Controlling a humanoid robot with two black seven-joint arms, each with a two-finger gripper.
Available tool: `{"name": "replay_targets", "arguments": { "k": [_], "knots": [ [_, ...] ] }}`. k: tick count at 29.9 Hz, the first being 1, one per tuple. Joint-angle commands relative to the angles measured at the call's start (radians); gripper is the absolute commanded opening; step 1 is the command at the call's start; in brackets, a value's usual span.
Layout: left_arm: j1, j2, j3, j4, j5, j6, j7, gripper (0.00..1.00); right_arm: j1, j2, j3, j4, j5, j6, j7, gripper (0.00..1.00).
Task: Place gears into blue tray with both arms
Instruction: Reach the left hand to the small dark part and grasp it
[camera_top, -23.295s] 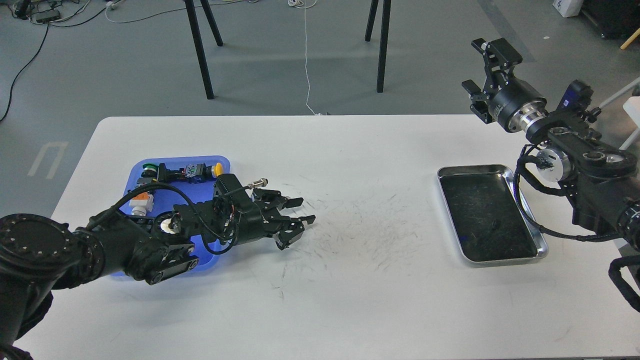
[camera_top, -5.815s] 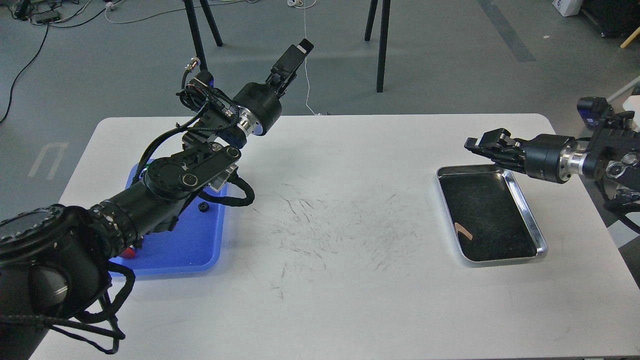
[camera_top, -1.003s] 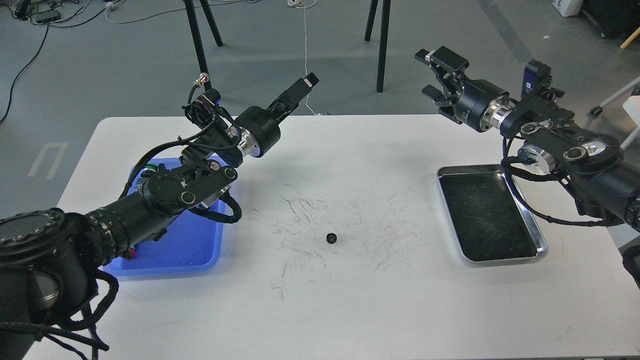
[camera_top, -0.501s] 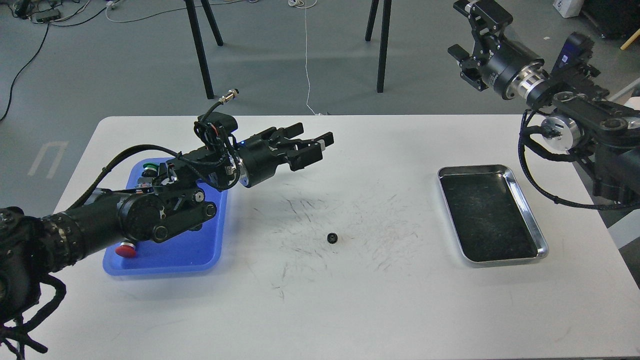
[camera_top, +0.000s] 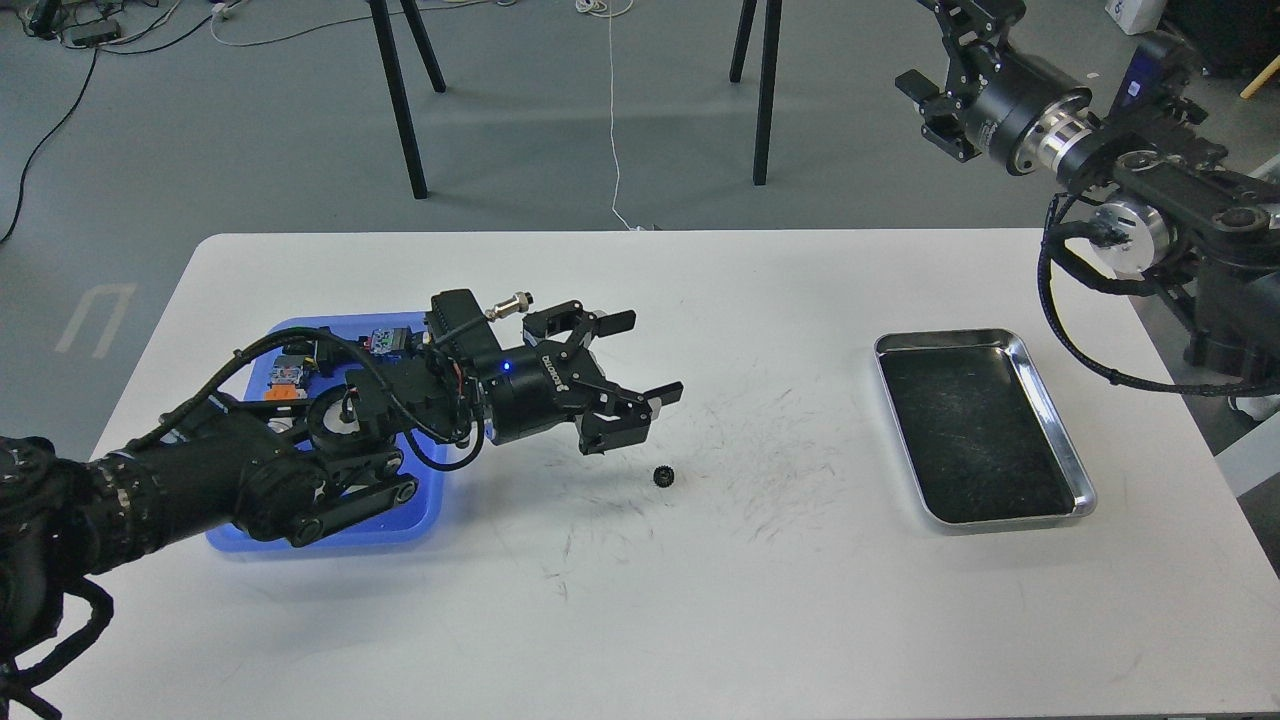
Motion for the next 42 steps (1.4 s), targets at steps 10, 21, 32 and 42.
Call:
{"name": "replay_targets", "arguments": {
  "k": [10,21,32,42],
  "knots": [
    [0.011,-0.009,0.070,0.020,0.124,0.002,0.000,0.98,-0.005,-0.001,-0.002,0.002,-0.001,-0.001,0.000,0.99],
    [-0.010,-0.058,0.083,0.089,0.127,-0.023,0.000,0.91,0.001,-0.001,-0.002,0.001,-0.002,-0.001,0.000,0.99],
    [-0.006,-0.196,0.142,0.185,0.119,-0.026,0.000,0.81,-0.013,-0.001,-0.026,-0.001,-0.004,-0.001,0.001,0.99],
    [-0.009,-0.210,0.181,0.234,0.113,-0.026,0.000,0.76,-0.053,-0.001,-0.063,0.001,0.001,-0.001,0.004,0.99]
  ]
}}
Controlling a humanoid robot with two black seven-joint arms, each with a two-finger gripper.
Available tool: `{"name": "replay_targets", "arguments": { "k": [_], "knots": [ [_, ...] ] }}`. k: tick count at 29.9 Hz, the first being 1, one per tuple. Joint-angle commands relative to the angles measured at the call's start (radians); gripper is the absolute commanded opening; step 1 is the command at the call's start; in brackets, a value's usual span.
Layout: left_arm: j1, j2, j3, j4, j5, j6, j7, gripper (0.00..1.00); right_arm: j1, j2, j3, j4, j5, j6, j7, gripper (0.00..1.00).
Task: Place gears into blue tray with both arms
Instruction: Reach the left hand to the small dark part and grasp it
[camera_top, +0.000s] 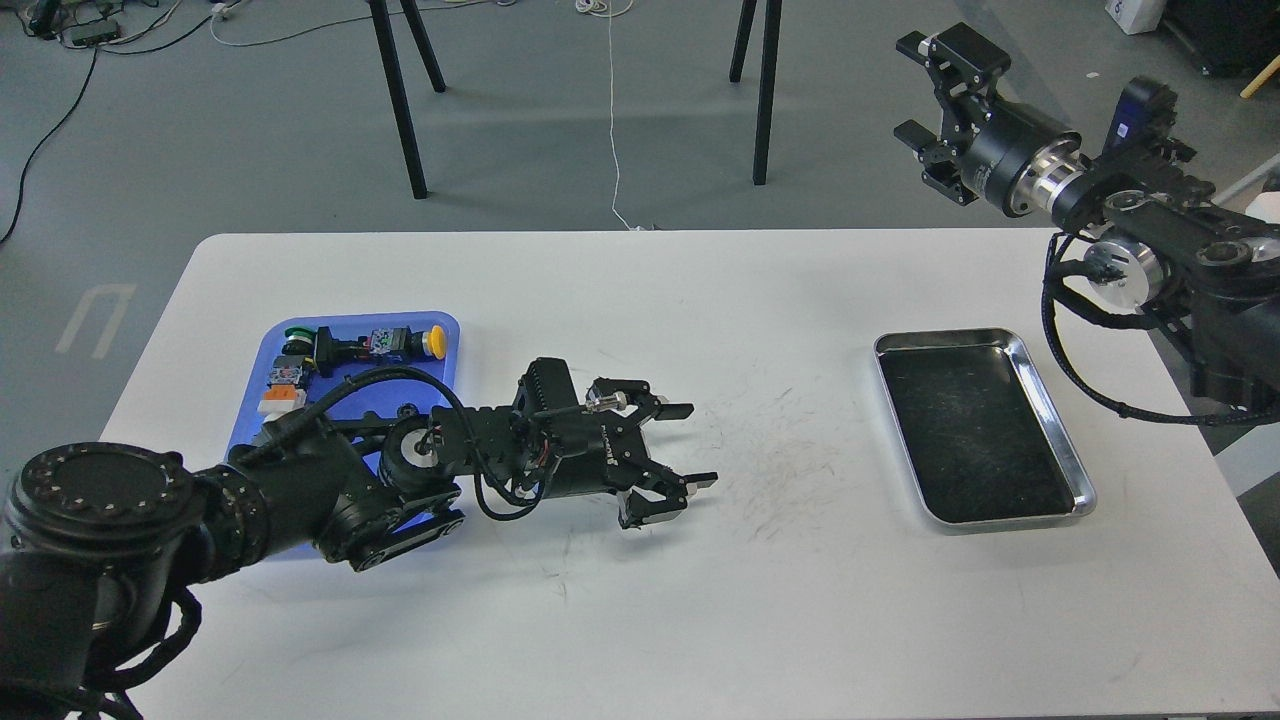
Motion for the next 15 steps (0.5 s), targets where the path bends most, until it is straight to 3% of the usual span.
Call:
{"name": "replay_targets", "arguments": {
  "k": [1,15],
  "knots": [
    [-0.004,0.000,0.022,0.007,-0.004,0.000,0.000,0.75,-0.001,0.000,0.000,0.000,0.000,0.000,0.001,0.99],
    [0.005,-0.023,0.039,0.038,-0.001,-0.034,0.000,0.70,-0.006,0.001,-0.002,-0.001,-0.004,-0.003,0.001,0.99]
  ]
}}
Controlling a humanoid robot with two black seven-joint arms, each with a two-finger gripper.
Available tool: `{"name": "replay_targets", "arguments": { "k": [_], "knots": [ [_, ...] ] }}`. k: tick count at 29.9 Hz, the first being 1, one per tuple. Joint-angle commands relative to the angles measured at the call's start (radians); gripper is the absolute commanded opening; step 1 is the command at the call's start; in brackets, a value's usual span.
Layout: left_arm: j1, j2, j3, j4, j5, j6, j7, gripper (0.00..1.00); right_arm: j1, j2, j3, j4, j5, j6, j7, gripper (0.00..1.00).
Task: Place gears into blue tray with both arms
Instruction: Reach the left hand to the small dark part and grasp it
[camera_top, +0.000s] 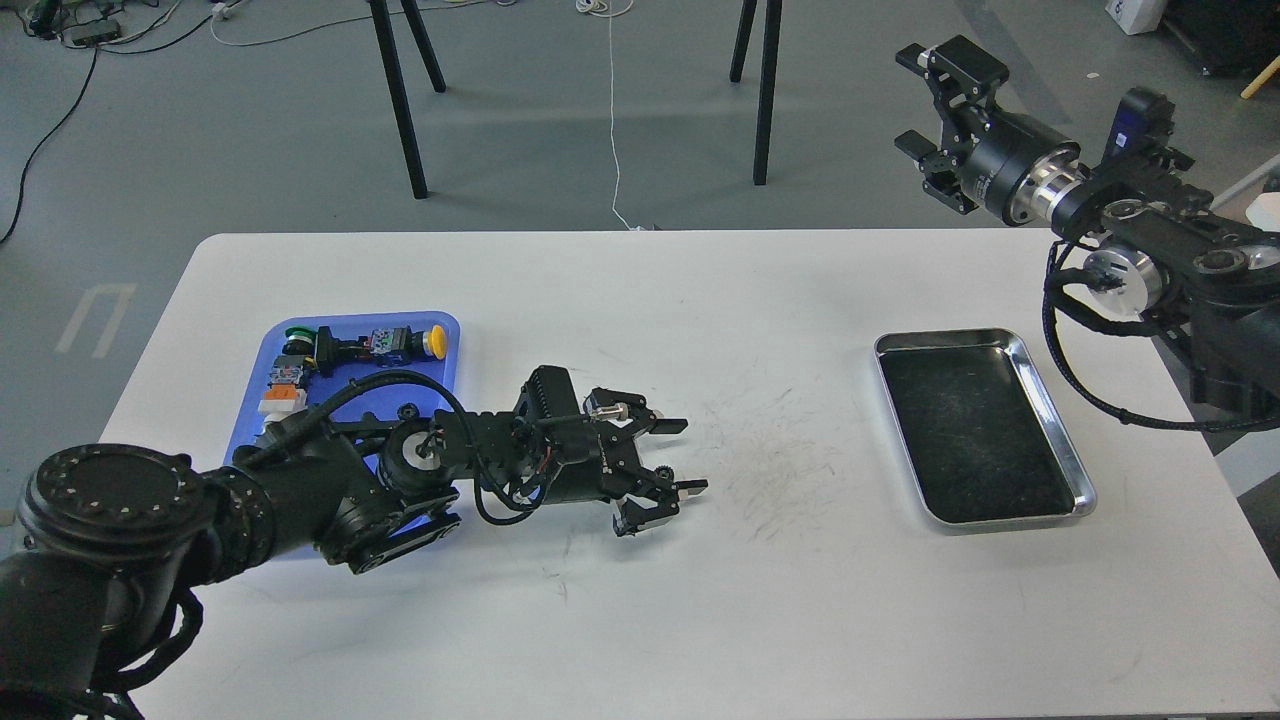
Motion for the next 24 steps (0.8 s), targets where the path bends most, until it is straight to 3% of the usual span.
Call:
{"name": "replay_targets", "arguments": {
  "k": [1,9,24],
  "knots": [
    [0.002,-0.005,0.026,0.007,-0.001,-0.002,0.000,0.70,0.000,0.001,0.000,0.001,0.000,-0.001,0.000,0.99],
    [0.005,-0.002,0.053,0.019,-0.001,-0.005,0.000,0.63,0.000,0.001,-0.002,0.001,-0.002,-0.002,0.000,0.99],
    [-0.002,0.008,0.082,0.027,-0.001,-0.002,0.000,0.40,0.003,0.004,-0.002,0.001,-0.002,-0.007,0.000,0.99]
  ]
}}
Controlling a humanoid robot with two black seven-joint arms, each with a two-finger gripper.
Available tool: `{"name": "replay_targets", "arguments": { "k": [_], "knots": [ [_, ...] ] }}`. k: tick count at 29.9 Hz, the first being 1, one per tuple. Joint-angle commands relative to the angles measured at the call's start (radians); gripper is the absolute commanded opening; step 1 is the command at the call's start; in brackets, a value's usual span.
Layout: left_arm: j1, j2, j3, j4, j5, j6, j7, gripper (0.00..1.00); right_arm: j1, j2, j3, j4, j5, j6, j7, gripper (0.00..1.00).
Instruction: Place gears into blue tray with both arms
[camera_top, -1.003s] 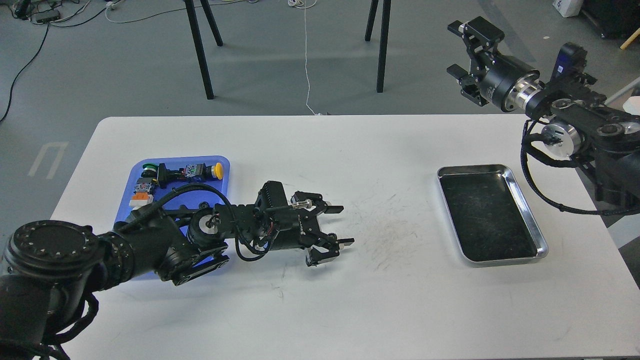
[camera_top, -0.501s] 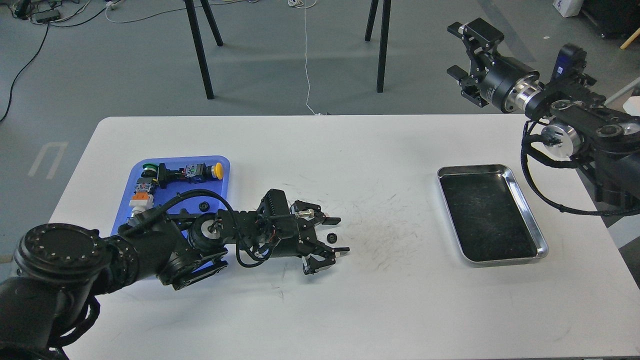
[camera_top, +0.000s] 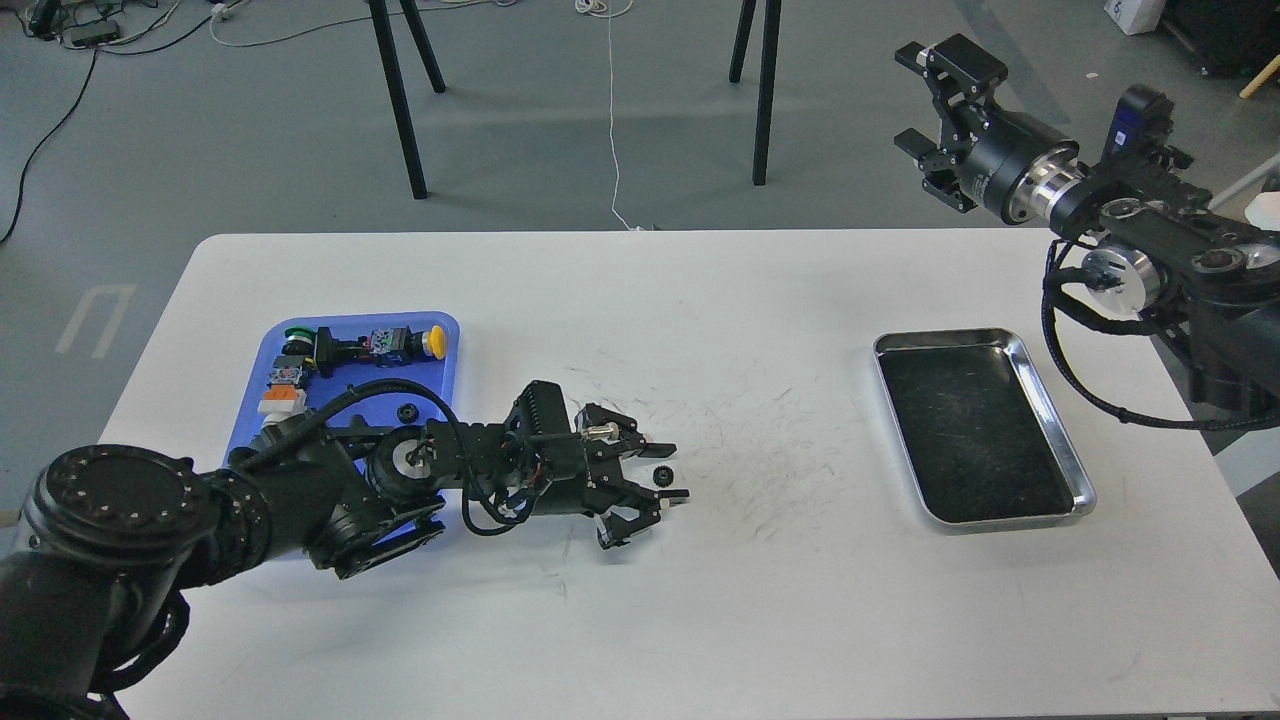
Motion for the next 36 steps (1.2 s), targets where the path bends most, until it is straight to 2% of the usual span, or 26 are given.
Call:
{"name": "replay_targets", "arguments": {
  "k": [1,7,20,26,32,36],
  "knots": [
    [-0.001,0.001,0.000,0.007,0.000,0.000,0.000,0.39,0.000,0.002,0.000,0.000,0.001,0.000,0.000,0.99],
    [0.000,0.001,0.032,0.029,-0.003,0.000,0.000,0.33,0.002,0.005,0.000,0.001,-0.003,0.000,0.000,0.99],
    [-0.001,0.005,0.031,0.030,-0.008,0.000,0.000,0.11,0.000,0.005,-0.002,0.001,-0.007,-0.002,0.000,0.99],
    [-0.018,0.004,0.018,0.020,-0.069,0.001,0.000,0.11,-0.007,0.000,-0.002,0.000,-0.009,-0.003,0.000,0.99],
    [-0.124,0.018,0.015,-0.020,-0.170,-0.009,0.000,0.11,-0.075,0.005,-0.028,-0.043,-0.007,-0.003,0.005,0.99],
    [-0.176,0.050,-0.026,-0.075,-0.297,-0.075,0.000,0.11,-0.104,0.006,-0.037,-0.048,-0.007,-0.003,0.008,0.99]
  ]
}}
